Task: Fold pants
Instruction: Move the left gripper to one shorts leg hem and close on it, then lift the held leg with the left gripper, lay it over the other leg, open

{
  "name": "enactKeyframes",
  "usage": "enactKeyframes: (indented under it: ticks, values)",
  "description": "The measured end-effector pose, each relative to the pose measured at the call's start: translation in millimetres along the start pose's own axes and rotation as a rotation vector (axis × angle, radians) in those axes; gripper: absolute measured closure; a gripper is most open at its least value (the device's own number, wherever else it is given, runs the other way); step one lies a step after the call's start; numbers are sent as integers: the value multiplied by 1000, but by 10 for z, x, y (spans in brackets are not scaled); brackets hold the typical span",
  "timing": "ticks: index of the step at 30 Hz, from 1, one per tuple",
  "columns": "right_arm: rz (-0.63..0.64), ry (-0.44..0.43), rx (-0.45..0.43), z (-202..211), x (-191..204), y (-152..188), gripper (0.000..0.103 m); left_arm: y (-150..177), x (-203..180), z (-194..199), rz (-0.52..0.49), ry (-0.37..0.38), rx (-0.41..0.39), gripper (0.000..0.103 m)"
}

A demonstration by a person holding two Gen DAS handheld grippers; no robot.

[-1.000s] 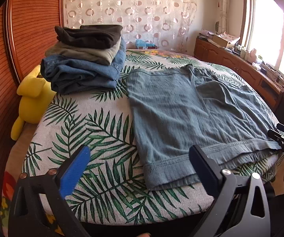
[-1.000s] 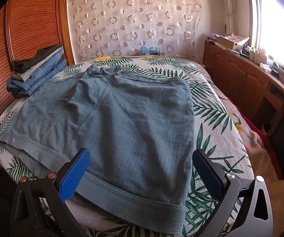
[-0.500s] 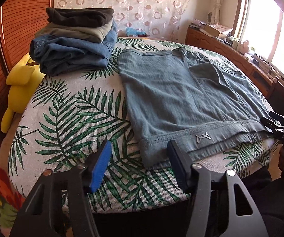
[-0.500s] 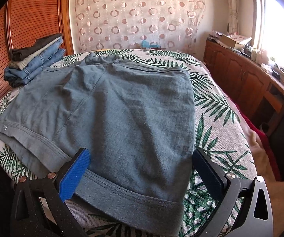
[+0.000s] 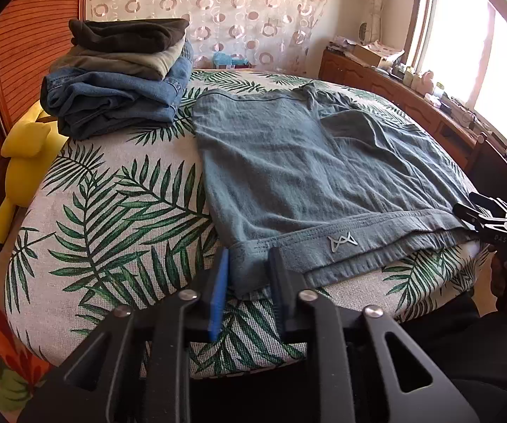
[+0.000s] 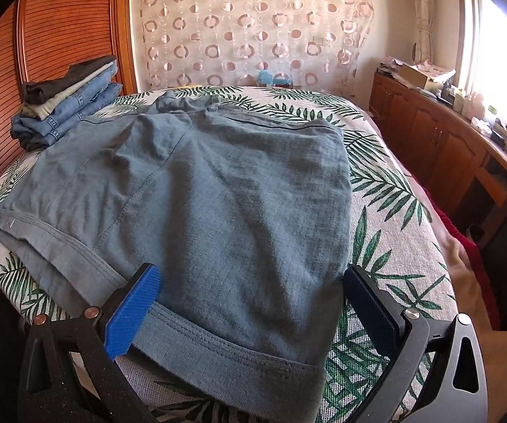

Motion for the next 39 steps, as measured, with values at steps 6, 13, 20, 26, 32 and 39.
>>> enactKeyframes:
  ticks: [6, 13, 20, 26, 32, 39]
  values:
    - [1, 3, -12, -19, 16, 1, 0, -50, -43, 101, -11, 26, -25, 94]
    - [4, 2, -10, -8, 17, 18, 0, -295, -274, 327, -62, 86, -85, 95]
    - [5, 4, -14, 2, 22, 27, 0, -665, -605, 464, -147, 124, -138, 95]
    - [6, 3, -12, -3, 24, 33, 0, -897, -856, 421, -198, 154, -143, 95]
    - [12, -3, -3, -11, 23, 18, 0, -1047, -1032, 419, -228, 188, -143, 95]
    - [20, -3, 19, -14, 14, -47, 0, -1161, -1333, 442, -286, 215, -147, 96]
Point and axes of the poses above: each gripper's, at about its wrist camera, not at the fingertips, and z roughly against the way its jaws point, x to its left, y to its underside, the point moved 7 cm from there along -z, roughly the way its jaws point, and after that the axes turned 13 degrees about x, right-handed, at the moved point
